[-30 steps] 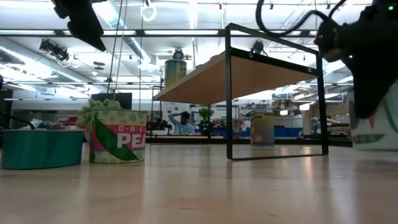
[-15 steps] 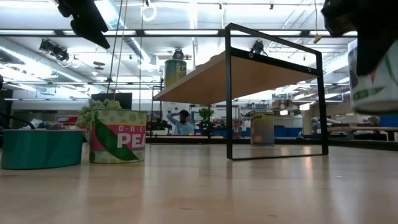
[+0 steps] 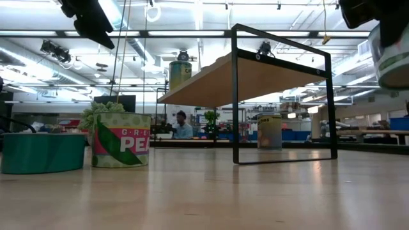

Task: Pick and place cans onto a shelf
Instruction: Put the canned mix vegetables on the shelf

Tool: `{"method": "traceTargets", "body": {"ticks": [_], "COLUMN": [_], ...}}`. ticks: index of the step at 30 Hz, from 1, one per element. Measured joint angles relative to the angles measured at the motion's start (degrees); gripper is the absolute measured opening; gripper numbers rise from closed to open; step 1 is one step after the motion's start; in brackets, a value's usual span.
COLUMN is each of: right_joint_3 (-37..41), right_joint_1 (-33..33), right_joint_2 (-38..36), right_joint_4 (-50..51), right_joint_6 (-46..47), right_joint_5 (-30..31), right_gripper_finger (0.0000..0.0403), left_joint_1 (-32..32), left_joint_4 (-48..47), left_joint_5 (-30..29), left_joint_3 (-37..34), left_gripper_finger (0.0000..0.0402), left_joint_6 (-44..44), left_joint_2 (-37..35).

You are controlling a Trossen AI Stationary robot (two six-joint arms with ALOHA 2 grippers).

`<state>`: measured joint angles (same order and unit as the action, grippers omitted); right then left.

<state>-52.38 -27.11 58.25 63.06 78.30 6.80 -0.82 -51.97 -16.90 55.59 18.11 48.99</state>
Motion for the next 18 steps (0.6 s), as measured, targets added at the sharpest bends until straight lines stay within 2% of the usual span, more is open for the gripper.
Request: {"method": "traceTargets", "body": {"ticks": [11,18], "right_joint_3": [0.0,-4.76], "right_joint_1": [8.29,17.17], "right_joint_2": [-3.64,-2.4], "right_joint_4": [11.39,12.83], "right_joint_6": [-0.07,-9.82], "right_joint_5": [7.72,13.59], "right_gripper_finger": [0.028,0.028], "left_joint_1": [0.01,0.02], "left_joint_4": [1.3,1.32], "left_joint_5": [-0.05,-0.29], "left_joint_3": [0.0,0.0], "left_gripper_finger": [0.0377,0.0377], "left_joint_6": [0.71,0.79], "left_joint_2": [0.02,0.0]}}
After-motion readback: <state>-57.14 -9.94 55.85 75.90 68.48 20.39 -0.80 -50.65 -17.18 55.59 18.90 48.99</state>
